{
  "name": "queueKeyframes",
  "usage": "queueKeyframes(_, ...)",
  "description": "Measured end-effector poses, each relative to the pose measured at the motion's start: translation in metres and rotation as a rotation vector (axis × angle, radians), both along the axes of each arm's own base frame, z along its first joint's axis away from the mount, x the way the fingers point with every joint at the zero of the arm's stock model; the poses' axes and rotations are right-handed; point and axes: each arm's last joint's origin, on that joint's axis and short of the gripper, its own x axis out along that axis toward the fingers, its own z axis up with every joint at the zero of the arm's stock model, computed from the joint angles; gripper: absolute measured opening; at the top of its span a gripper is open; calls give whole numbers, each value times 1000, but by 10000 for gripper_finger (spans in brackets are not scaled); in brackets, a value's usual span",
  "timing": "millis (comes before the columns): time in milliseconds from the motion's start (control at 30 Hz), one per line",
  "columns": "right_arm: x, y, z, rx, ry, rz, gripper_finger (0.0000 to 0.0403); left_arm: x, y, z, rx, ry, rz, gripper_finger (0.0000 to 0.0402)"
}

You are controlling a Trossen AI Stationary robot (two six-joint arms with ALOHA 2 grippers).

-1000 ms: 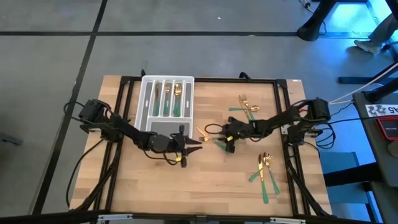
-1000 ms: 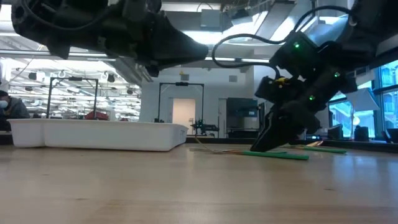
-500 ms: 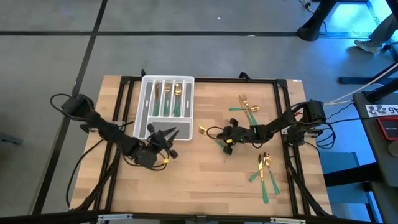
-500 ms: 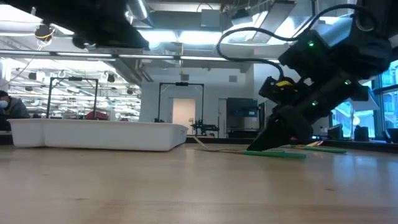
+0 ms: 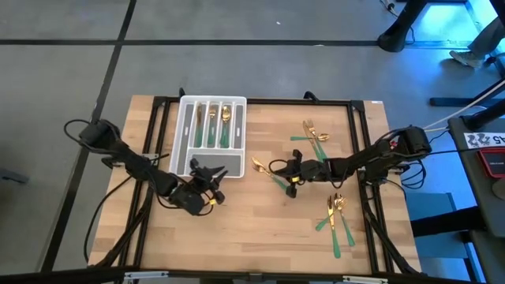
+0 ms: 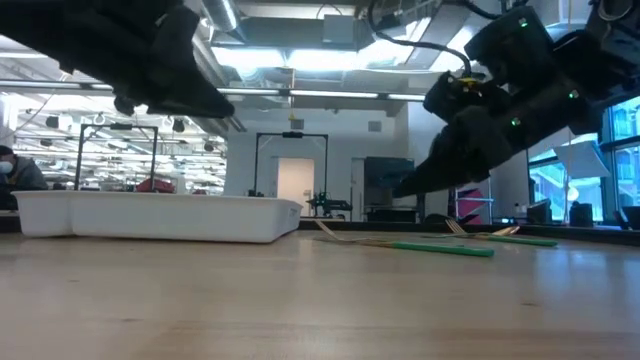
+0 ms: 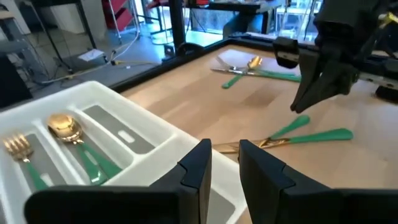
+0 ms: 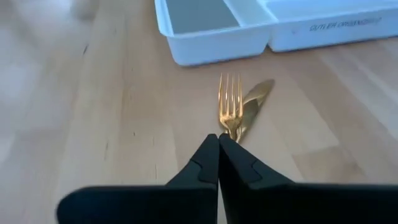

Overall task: Sort silverware
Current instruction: Put the green fork into the white cutlery tray

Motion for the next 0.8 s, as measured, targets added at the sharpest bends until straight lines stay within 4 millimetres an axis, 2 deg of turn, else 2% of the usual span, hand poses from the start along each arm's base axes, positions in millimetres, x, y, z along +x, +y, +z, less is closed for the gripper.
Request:
queueKeyframes(100,1,-5,-1,-15,9,12,19,2,2,-3,-2,8,9,69)
queueKeyframes(267,3,-16,-15,2,72,-4,90,4,7,-4,-6,6,32,69)
queueKeyframes(367,11,-17,-21,7,96,11,128,6,11,-4,-8,2,47,69)
queueKeyframes(467,20,-17,-28,-27,120,-1,146,7,12,-3,-14,-4,55,69)
queueKeyframes(633,33,-20,-35,-48,157,-8,131,7,12,-3,-20,-14,54,69)
queueKeyframes(800,33,-25,-44,-26,221,0,75,7,11,-3,-29,-14,46,69)
